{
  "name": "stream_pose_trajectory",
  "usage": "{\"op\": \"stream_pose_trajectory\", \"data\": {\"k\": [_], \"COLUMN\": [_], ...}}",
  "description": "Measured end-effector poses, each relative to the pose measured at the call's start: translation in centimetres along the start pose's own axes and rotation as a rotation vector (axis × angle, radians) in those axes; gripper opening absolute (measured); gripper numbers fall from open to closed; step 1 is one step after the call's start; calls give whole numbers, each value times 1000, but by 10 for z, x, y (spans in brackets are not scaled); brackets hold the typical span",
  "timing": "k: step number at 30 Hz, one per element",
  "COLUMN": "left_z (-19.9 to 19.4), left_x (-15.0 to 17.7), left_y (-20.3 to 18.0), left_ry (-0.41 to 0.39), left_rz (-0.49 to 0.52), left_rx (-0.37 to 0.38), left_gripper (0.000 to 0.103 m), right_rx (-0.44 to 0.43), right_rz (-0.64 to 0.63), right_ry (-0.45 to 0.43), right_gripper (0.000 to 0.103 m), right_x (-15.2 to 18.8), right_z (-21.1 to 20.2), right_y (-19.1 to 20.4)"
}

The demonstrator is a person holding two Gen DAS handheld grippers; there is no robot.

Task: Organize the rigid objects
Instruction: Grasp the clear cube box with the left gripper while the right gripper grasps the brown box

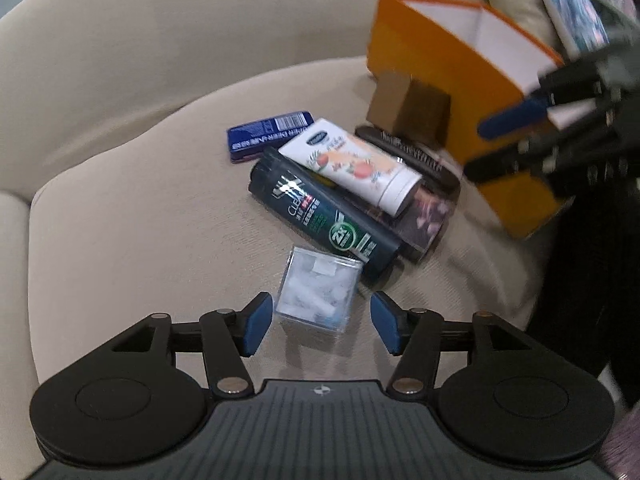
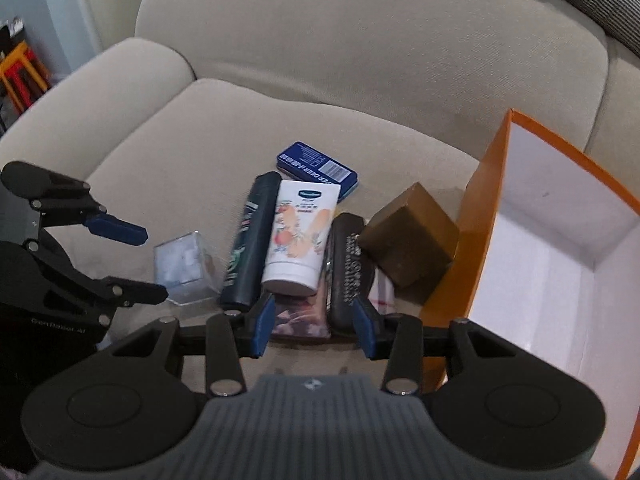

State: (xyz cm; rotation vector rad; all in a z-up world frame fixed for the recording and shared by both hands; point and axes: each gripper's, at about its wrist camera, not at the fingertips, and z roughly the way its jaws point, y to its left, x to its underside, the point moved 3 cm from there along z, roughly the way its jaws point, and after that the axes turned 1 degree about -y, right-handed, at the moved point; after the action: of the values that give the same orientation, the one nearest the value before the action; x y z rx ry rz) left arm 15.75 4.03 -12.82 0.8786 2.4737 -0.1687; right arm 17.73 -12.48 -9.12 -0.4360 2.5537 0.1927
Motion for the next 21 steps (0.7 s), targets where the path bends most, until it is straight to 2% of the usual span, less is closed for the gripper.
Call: {"op": "stream_pose_trajectory", "data": {"k": [4, 5, 7, 12, 14, 17, 21], "left_z": [16, 18, 23, 20, 20, 20, 21], "left_x": [-3, -3, -4, -8, -13, -20, -26], "left_y": [-1, -1, 0, 3, 9, 20, 33], "left_ry": [26, 29, 31, 4, -11, -24, -41], "left_rz": [42, 40, 34, 18, -12, -58, -111], "left_rx": [7, 11, 12, 31, 18, -22, -35], "left_gripper": [65, 64, 56, 54, 54, 54, 54], "right_rx": [46, 76, 122, 258, 306, 316, 321], "right_rz": [-65, -95, -145, -330, -393, -413, -408], "right_ry": [7, 1, -9, -9, -9, 9, 38], "right_gripper": [45, 45, 47, 52, 52, 52, 53], "right_x": [-9, -10, -13, -16, -16, -19, -22], "right_z": [10, 9, 10, 27, 36, 46, 58], "right_y": [-3, -4, -4, 6, 9, 8, 5]}}
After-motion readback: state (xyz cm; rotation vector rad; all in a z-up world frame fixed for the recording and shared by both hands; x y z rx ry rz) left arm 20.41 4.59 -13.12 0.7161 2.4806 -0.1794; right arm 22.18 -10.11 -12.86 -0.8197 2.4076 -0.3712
